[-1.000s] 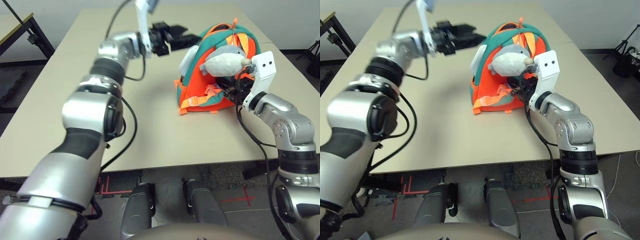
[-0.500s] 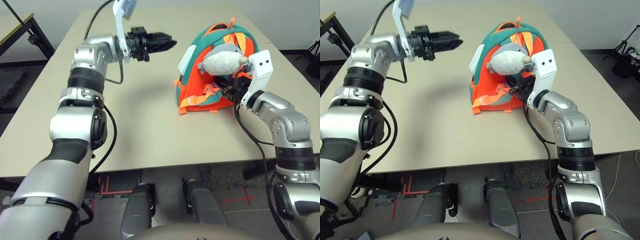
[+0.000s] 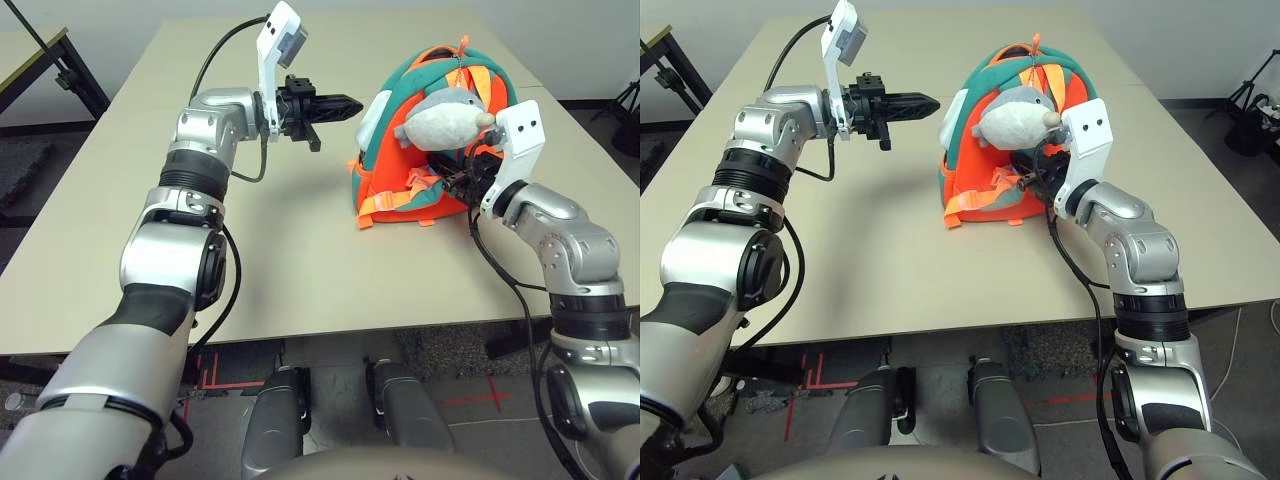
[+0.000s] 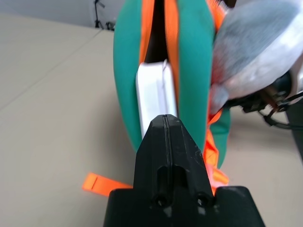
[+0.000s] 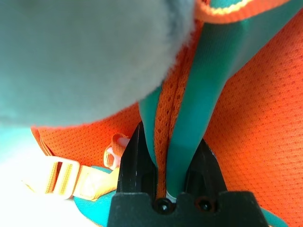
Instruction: Put the pencil case into the backpack and zip it.
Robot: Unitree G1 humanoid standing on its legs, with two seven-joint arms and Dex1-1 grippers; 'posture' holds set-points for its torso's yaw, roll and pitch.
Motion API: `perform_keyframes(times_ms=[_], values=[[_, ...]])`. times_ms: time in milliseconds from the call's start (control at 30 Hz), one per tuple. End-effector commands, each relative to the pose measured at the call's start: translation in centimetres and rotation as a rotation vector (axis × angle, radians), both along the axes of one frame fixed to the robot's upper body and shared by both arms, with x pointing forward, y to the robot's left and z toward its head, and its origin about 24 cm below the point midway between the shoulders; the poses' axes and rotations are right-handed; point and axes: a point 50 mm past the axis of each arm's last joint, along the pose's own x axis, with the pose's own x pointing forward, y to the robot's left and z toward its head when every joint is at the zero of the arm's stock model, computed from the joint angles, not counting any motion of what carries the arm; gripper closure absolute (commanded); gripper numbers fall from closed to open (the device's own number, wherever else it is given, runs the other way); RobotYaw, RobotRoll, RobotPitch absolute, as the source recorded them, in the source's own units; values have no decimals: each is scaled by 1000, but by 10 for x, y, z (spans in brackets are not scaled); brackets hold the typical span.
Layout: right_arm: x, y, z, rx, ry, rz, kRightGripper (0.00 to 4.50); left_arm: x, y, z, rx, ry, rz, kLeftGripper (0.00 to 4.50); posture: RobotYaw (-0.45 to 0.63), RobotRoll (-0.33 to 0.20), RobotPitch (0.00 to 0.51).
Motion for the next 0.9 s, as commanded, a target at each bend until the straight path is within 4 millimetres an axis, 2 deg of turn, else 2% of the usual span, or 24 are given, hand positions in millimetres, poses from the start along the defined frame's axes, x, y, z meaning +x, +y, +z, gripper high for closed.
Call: perform_keyframes(times_ms=[33, 267, 700, 800, 900], values=[[0, 0, -7, -7, 23, -10, 4106, 2, -5, -4, 36, -3, 6, 4500, -217, 0, 97], [-1, -2, -7, -7, 19, -16, 4107, 4, -16, -12, 43, 16, 3, 4500, -230, 0, 94], [-3, -1, -6, -9, 13, -26, 4107, 3, -60, -34, 51, 61, 40, 4500, -256, 0, 94], [-4, -1, -6, -9, 13, -29, 4107, 3, -62, -30, 31, 49, 40, 4500, -256, 0, 94], [-5, -1, -6, -8, 12, -31, 4107, 6, -54, -19, 0, 27, 49, 4500, -260, 0, 97]])
